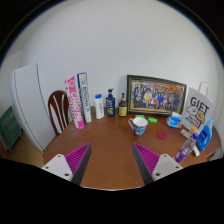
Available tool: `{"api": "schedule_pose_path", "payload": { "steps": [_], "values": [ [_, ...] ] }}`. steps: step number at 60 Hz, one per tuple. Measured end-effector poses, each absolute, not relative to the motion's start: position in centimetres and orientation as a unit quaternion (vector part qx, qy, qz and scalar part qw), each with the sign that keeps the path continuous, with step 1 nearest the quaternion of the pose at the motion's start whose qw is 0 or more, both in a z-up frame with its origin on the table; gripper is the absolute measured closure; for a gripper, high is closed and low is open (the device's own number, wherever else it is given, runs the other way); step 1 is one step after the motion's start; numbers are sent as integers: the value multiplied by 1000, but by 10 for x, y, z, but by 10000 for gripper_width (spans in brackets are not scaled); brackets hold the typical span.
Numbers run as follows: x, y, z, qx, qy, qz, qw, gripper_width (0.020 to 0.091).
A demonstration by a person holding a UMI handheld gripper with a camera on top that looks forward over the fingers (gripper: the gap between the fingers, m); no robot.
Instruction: Pour water
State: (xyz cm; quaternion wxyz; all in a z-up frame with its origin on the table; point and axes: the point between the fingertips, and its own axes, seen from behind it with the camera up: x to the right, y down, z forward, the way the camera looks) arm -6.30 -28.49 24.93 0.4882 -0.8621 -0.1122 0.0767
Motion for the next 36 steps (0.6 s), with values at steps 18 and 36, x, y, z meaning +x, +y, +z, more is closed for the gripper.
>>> {"api": "schedule_pose_path", "payload": {
  "steps": [18,36],
  "values": [
    [18,-280,207,-866,-62,31,496,243],
    [185,-268,150,-862,28,-32,505,247]
  ]
}}
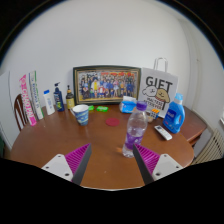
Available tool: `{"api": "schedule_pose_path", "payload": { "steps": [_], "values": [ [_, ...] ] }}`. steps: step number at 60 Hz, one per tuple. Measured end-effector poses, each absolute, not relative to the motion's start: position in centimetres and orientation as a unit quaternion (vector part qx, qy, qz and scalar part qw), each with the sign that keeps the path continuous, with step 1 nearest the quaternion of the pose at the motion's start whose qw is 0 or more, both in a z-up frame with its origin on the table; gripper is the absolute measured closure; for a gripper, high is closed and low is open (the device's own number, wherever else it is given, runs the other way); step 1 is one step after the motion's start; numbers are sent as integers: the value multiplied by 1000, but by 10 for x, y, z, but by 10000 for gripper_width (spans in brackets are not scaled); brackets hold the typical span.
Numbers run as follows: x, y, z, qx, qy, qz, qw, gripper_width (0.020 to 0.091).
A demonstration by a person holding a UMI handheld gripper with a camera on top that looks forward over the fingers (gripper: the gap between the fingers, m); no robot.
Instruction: Pour water
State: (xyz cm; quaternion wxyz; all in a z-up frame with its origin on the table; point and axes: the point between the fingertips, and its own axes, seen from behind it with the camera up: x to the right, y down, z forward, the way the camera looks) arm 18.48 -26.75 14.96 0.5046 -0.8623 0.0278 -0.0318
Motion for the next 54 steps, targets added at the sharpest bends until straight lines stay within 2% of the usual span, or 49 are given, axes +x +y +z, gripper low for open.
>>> {"api": "schedule_pose_path", "payload": {
  "steps": [10,23,26,33,41,42,47,54],
  "values": [
    [256,-228,123,-851,48,-57,521,245],
    [282,-164,91,-842,21,-43,537,263],
    [283,-154,85,-840,20,-38,540,325],
    [273,-140,79,-833,14,-4,552,582],
    [270,-138,80,-827,0,-7,562,638],
    [270,-137,80,-826,1,-5,563,672],
    [271,-137,79,-827,6,4,563,734],
    [271,-135,79,-830,-2,0,558,737]
  ]
}}
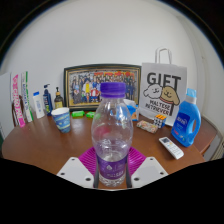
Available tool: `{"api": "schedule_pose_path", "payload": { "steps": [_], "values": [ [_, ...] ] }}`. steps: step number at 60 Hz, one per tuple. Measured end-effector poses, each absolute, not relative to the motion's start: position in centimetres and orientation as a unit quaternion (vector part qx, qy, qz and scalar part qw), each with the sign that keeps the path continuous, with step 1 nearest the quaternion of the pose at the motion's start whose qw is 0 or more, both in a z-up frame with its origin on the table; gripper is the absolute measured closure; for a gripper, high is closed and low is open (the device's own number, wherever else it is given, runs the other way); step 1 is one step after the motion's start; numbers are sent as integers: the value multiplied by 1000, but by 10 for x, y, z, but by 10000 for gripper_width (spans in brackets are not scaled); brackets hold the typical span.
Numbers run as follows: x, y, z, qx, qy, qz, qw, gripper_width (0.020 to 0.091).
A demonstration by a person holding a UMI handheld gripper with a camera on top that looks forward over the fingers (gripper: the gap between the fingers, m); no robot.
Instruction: Pour water
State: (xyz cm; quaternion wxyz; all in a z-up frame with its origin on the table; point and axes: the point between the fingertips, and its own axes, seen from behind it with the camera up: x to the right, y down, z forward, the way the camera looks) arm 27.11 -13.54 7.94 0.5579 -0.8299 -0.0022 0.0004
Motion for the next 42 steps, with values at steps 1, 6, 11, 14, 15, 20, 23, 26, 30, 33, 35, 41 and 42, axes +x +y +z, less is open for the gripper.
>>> {"api": "schedule_pose_path", "payload": {
  "steps": [1,6,11,14,15,20,23,26,30,33,35,41,42],
  "values": [
    [271,-135,80,-830,-4,-2,557,736],
    [272,-132,85,-831,-13,-13,557,736],
    [274,-129,94,-831,-13,-24,556,736],
    [275,-124,102,-830,-17,-35,556,737],
    [275,-122,105,-830,-19,-40,556,736],
    [278,-107,124,-826,-37,-72,558,736],
    [280,-94,136,-823,-53,-96,558,737],
    [278,-80,149,-818,-73,-126,557,737],
    [275,-59,168,-808,-108,-174,552,738],
    [271,-41,180,-798,-138,-212,547,738],
    [265,-29,186,-790,-160,-239,541,738],
    [247,6,202,-759,-235,-316,519,740],
    [245,12,203,-751,-249,-331,514,741]
  ]
}}
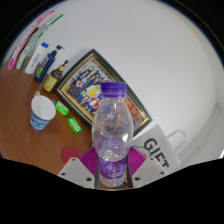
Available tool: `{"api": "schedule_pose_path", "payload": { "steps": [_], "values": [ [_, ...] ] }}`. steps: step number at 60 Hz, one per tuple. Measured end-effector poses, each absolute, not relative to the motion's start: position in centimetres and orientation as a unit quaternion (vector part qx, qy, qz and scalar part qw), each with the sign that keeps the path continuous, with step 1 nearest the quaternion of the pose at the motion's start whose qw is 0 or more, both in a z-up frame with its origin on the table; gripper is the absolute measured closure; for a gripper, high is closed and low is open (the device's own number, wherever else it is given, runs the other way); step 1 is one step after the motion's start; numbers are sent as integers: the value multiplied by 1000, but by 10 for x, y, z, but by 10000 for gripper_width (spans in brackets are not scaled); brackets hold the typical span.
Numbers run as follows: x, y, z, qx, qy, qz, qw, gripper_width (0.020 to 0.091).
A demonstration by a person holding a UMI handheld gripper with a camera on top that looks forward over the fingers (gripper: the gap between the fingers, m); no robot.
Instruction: Pour water
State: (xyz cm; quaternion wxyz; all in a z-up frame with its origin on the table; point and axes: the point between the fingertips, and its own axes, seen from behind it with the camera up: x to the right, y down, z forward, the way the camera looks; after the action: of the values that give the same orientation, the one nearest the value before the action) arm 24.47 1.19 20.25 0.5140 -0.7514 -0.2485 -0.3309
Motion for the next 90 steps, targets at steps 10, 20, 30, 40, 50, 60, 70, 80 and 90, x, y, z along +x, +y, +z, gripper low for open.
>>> {"api": "schedule_pose_path", "payload": {
  "steps": [10,20,30,40,50,60,70,80,90],
  "values": [
    [214,58,206,-664,-384,-469,438,739],
    [197,81,204,-559,-489,-573,347,739],
    [187,90,199,-495,-541,-611,297,739],
    [182,97,194,-492,-553,-604,295,738],
    [185,101,189,-565,-517,-537,355,738],
    [174,96,201,-685,-400,-378,478,739],
    [184,94,205,-768,-238,-207,558,738],
    [198,97,167,-807,-99,-62,579,738],
    [203,105,119,-820,-49,1,570,738]
  ]
}}
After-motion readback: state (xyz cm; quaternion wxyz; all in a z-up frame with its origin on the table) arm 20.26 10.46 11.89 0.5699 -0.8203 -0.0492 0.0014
